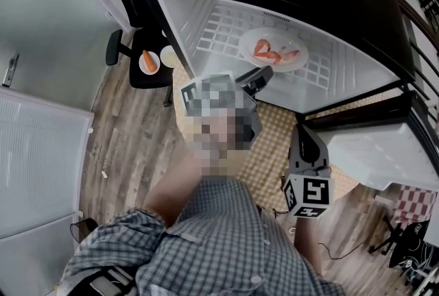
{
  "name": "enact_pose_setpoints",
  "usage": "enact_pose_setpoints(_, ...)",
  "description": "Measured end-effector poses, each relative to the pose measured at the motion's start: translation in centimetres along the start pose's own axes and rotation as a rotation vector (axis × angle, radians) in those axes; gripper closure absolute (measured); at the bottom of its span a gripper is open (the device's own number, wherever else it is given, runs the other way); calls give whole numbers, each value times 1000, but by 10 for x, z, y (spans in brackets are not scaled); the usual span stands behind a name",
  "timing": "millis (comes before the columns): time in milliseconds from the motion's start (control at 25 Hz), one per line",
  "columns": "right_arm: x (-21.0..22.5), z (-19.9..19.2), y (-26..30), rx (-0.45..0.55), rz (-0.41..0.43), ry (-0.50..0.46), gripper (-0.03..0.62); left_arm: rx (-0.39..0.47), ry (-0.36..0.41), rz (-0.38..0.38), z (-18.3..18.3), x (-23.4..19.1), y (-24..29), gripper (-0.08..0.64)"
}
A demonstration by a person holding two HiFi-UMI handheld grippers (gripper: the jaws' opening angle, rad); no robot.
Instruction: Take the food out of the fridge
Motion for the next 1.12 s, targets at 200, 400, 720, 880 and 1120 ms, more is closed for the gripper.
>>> enact_pose_setpoints(200,0,-1,1,-6,-1,0,581,21,-125,-15,1,-4,6,422)
enact_pose_setpoints(400,0,-2,0,-9,0,0,581,38,-177,-4,3,-8,8,449)
enact_pose_setpoints(720,-4,-1,2,-5,11,-6,581,15,-171,-31,5,-4,6,509)
enact_pose_setpoints(880,-7,4,8,10,45,57,581,8,-172,-31,4,-4,6,509)
enact_pose_setpoints(1120,-9,21,25,31,142,259,581,-1,-186,-47,2,-4,3,508)
Point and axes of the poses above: the fingertips, and each gripper's own axes: y forward along the fingers, x to its right, z out of its top, the point moved 3 cm from there along -y, backward along the fingers, and after that the axes turned 5 degrees about -z, right-handed, at the moved point
